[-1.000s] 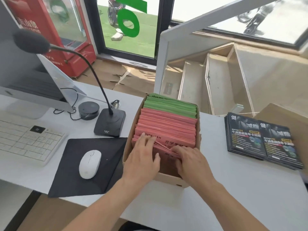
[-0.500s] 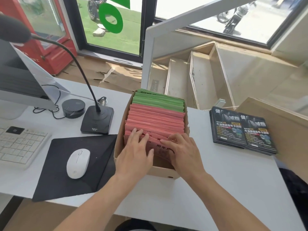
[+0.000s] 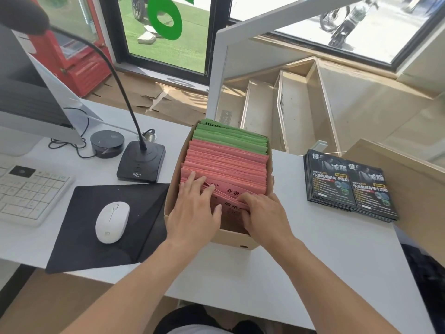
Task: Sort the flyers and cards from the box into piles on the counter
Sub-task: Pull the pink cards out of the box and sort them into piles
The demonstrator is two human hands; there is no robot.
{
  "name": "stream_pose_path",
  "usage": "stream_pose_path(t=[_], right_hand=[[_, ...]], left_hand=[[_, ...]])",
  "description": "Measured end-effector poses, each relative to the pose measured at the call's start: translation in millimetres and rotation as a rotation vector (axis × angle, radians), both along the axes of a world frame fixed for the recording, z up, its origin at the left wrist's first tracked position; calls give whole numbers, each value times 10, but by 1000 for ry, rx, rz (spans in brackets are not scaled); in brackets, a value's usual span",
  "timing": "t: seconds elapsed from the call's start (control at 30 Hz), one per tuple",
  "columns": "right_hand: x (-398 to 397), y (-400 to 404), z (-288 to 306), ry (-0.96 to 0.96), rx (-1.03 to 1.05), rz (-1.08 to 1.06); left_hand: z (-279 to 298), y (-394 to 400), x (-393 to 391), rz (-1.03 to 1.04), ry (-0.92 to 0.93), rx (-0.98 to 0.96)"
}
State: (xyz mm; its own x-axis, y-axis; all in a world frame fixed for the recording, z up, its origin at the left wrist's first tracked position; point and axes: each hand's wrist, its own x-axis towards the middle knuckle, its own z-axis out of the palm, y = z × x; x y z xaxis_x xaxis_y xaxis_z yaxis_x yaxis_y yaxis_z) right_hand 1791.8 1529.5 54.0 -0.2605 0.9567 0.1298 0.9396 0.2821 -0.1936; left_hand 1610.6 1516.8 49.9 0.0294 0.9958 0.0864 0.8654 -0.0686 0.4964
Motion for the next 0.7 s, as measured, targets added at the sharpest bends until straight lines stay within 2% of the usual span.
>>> stream_pose_path(t=[0.13, 0.27, 0.4, 0.47, 0.57, 0.7], right_hand=[[33, -55, 100, 94, 151, 45], [163, -177, 441, 365, 232, 75], [482, -397, 913, 766, 142, -6], [742, -506, 1066, 896, 65, -78], [1248, -639, 1019, 933, -64, -167], [1907, -884, 719, 991, -103, -310]], left_hand=[[33, 41, -74, -30, 10, 122], [292, 38, -167, -150, -53, 308], [754, -19, -32, -339, -22, 281], [884, -86, 182, -414, -11, 304], [878, -212, 649, -500, 3, 292], [640, -339, 1280, -575, 42, 234]])
